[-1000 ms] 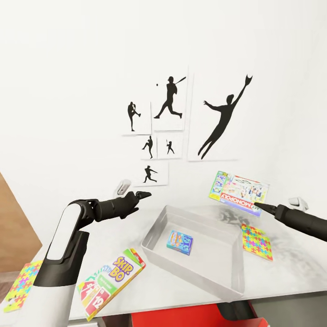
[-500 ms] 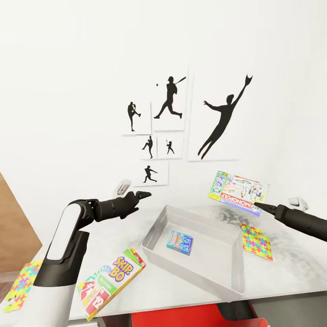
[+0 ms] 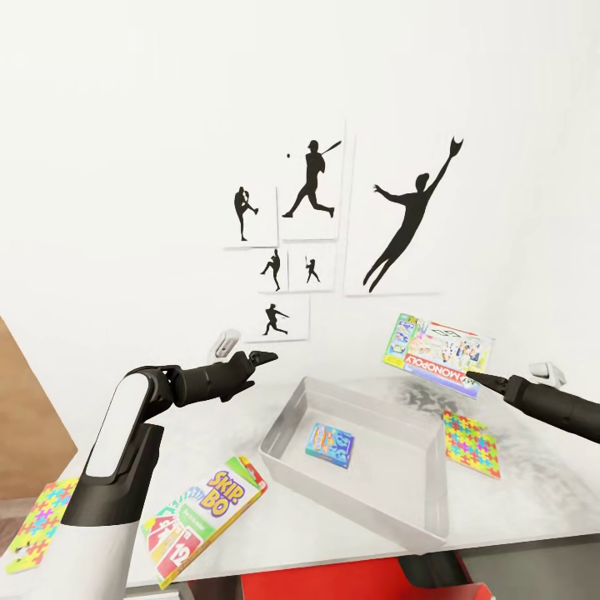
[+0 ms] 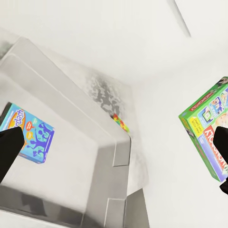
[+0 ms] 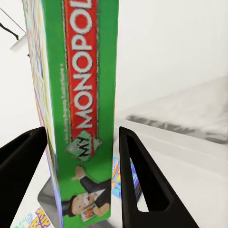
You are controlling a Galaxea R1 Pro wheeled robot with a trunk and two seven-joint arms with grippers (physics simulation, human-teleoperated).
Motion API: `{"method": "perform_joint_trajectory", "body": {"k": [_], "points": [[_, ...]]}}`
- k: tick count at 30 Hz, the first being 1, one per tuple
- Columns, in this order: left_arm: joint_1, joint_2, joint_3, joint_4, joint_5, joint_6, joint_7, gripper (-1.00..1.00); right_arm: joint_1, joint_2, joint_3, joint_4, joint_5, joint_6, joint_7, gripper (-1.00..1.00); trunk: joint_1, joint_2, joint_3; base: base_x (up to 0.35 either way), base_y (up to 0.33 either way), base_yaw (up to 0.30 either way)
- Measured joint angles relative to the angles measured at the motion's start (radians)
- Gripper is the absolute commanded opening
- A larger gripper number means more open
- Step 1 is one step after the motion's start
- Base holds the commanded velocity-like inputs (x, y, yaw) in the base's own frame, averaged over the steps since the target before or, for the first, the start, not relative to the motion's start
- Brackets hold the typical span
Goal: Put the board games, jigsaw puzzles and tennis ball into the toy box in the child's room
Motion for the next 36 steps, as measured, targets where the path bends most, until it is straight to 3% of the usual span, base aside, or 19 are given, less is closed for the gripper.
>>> {"method": "perform_joint_trajectory", "body": {"k": [9, 14, 28, 29, 30, 32, 36], "points": [[0.000, 0.001, 0.004, 0.000, 0.000, 0.003, 0.000, 1.00, -0.002, -0.003, -0.002, 0.003, 0.001, 0.000, 0.002, -1.00, 0.000, 0.000, 0.000, 0.000, 0.000, 0.000], [-0.001, 0.001, 0.014, 0.007, 0.007, 0.014, -0.028, 1.00, 0.010, -0.021, 0.020, 0.009, -0.027, 0.000, 0.021, -1.00, 0.000, 0.000, 0.000, 0.000, 0.000, 0.000], [0.000, 0.004, 0.019, 0.012, 0.010, 0.022, -0.107, 1.00, 0.019, -0.032, 0.051, 0.012, -0.106, 0.000, 0.035, -1.00, 0.000, 0.000, 0.000, 0.000, 0.000, 0.000], [0.000, 0.004, 0.020, 0.013, 0.011, 0.022, -0.140, 1.00, 0.019, -0.033, 0.052, 0.013, -0.168, 0.000, 0.037, -1.00, 0.000, 0.000, 0.000, 0.000, 0.000, 0.000], [0.000, 0.004, 0.020, 0.013, 0.010, 0.022, -0.143, 1.00, 0.019, -0.033, 0.053, 0.012, -0.198, 0.001, 0.037, -1.00, 0.000, 0.000, 0.000, 0.000, 0.000, 0.000], [0.001, 0.004, 0.020, 0.013, 0.010, 0.022, -0.146, 1.00, 0.020, -0.033, 0.054, 0.013, -0.166, -0.002, 0.036, -1.00, 0.000, 0.000, 0.000, 0.000, 0.000, 0.000], [0.001, 0.004, 0.020, 0.014, 0.010, 0.023, -0.148, 1.00, 0.020, -0.033, 0.058, 0.013, -0.177, 0.000, 0.036, -1.00, 0.000, 0.000, 0.000, 0.000, 0.000, 0.000]]}}
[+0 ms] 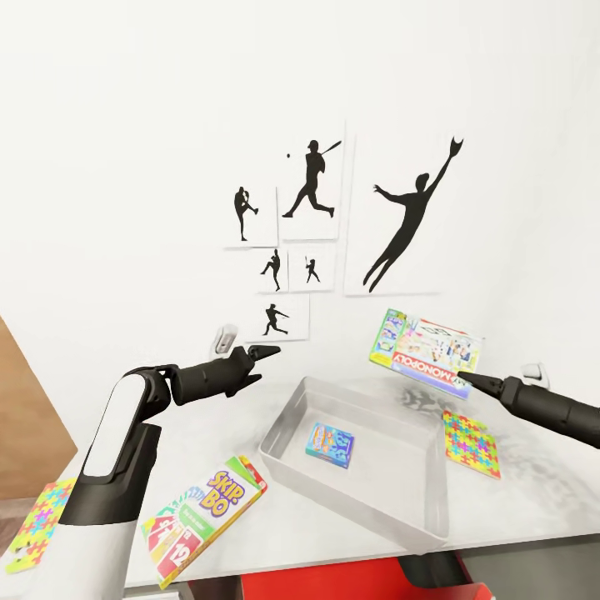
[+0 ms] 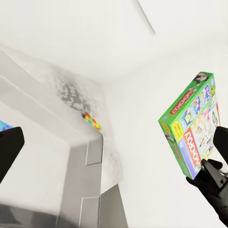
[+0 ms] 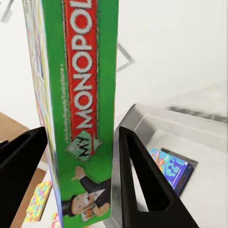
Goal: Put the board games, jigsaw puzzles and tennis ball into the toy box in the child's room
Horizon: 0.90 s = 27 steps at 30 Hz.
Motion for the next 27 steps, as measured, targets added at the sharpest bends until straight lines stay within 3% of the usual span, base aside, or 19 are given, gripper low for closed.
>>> {"method": "perform_joint_trajectory", "body": {"k": [7, 10, 18, 27], "points": [[0.000, -0.001, -0.003, 0.004, -0.001, 0.001, -0.002, 1.00, 0.000, 0.000, 0.006, 0.000, -0.003, 0.000, 0.001, -1.00, 0.000, 0.000, 0.000, 0.000, 0.000, 0.000], [0.000, -0.001, -0.018, 0.011, -0.001, 0.001, -0.002, 1.00, 0.000, 0.000, 0.007, 0.000, -0.003, 0.000, 0.001, -1.00, 0.000, 0.000, 0.000, 0.000, 0.000, 0.000], [-0.008, -0.002, -0.099, 0.055, -0.009, -0.001, -0.038, 1.00, 0.000, 0.000, 0.033, -0.001, -0.009, 0.000, 0.005, -1.00, 0.000, 0.000, 0.000, 0.000, 0.000, 0.000], [-0.011, -0.002, -0.127, 0.067, -0.014, -0.002, -0.093, 1.00, 0.001, 0.000, 0.068, -0.002, -0.014, 0.000, 0.019, -1.00, 0.000, 0.000, 0.000, 0.000, 0.000, 0.000]]}}
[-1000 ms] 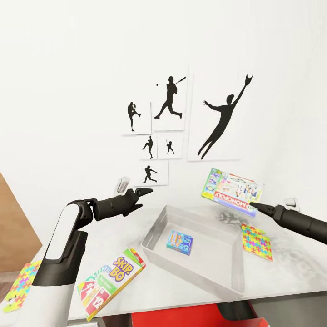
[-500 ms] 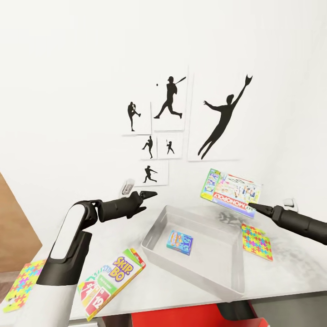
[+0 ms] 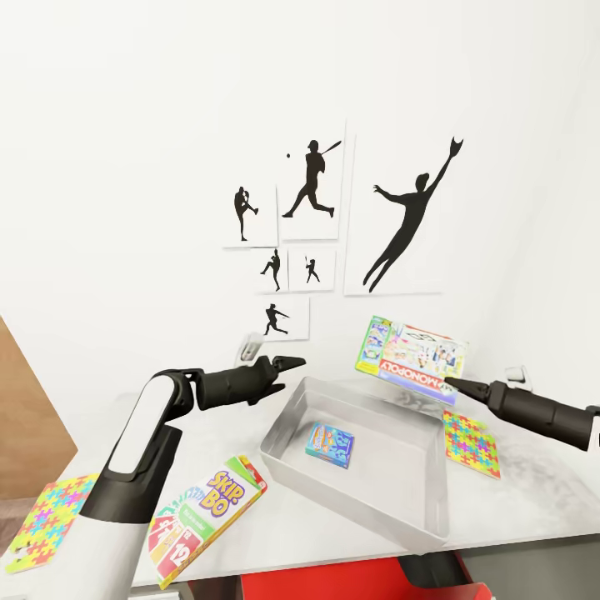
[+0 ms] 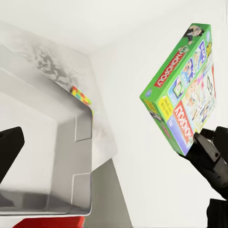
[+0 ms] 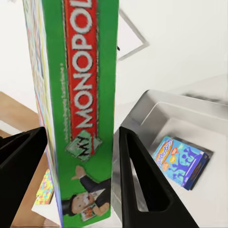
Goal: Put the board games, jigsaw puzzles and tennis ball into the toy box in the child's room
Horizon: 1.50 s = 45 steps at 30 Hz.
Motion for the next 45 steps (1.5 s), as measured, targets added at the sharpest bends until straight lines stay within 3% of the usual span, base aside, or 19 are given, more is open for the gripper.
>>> {"method": "perform_joint_trajectory", "body": {"k": [18, 30, 40, 45], "points": [[0.000, 0.001, -0.010, 0.005, -0.009, -0.004, -0.091, 1.00, 0.001, -0.001, 0.047, -0.003, -0.002, 0.000, 0.016, -1.00, 0.000, 0.000, 0.000, 0.000, 0.000, 0.000], [0.002, 0.001, -0.012, 0.005, -0.097, -0.006, -0.207, 1.00, 0.001, -0.001, 0.065, -0.007, -0.008, 0.000, 0.017, -1.00, 0.000, 0.000, 0.000, 0.000, 0.000, 0.000], [0.003, 0.002, -0.013, 0.005, -0.125, -0.006, -0.265, 1.00, 0.001, -0.002, 0.074, -0.008, -0.008, 0.000, 0.017, -1.00, 0.000, 0.000, 0.000, 0.000, 0.000, 0.000], [0.004, 0.004, -0.014, 0.005, -0.135, -0.006, -0.281, 1.00, 0.001, -0.003, 0.100, -0.009, -0.008, 0.000, 0.018, -1.00, 0.000, 0.000, 0.000, 0.000, 0.000, 0.000]]}}
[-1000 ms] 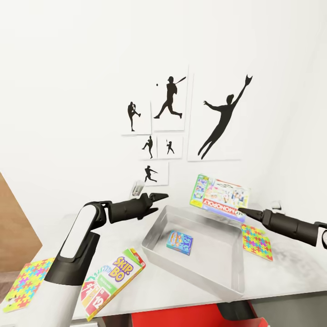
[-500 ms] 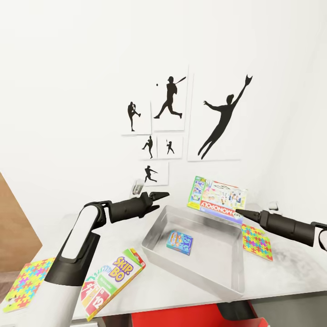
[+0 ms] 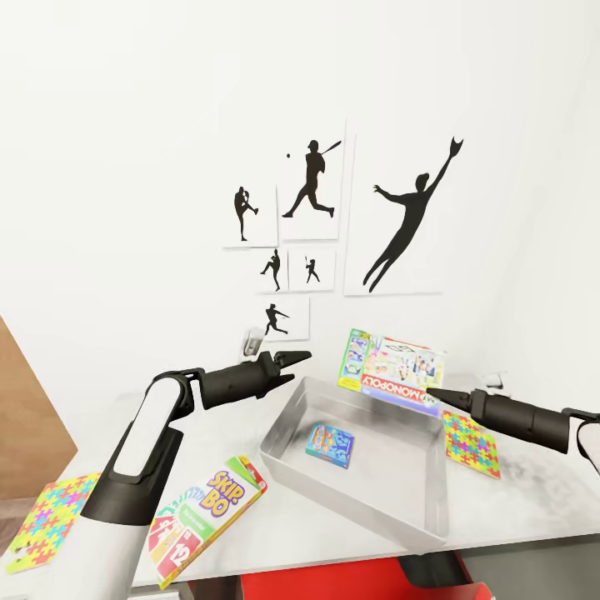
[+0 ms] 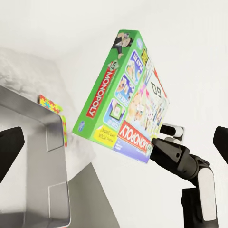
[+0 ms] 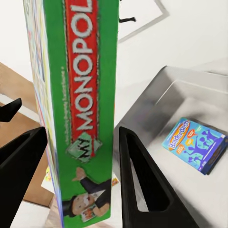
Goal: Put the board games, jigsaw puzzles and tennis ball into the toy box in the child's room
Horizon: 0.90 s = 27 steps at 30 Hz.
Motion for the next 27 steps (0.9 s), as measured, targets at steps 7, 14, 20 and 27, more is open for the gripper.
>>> {"method": "perform_joint_trajectory", "body": {"k": [7, 14, 20, 27], "points": [[0.001, 0.002, -0.008, 0.000, -0.031, 0.000, -0.040, 1.00, 0.000, -0.011, 0.020, -0.001, 0.000, 0.000, 0.019, -1.00, 0.000, 0.000, 0.000, 0.000, 0.000, 0.000], [0.001, 0.003, -0.018, 0.000, -0.075, -0.001, -0.102, 1.00, 0.000, -0.035, 0.051, -0.001, 0.000, 0.000, 0.045, -1.00, 0.000, 0.000, 0.000, 0.000, 0.000, 0.000], [0.002, 0.007, -0.019, 0.000, -0.113, -0.001, -0.147, 1.00, -0.001, -0.050, 0.073, -0.001, 0.001, 0.000, 0.081, -1.00, 0.000, 0.000, 0.000, 0.000, 0.000, 0.000], [0.004, 0.027, -0.020, 0.000, -0.133, -0.001, -0.186, 1.00, -0.001, -0.063, 0.084, -0.001, 0.003, -0.001, 0.109, -1.00, 0.000, 0.000, 0.000, 0.000, 0.000, 0.000]]}}
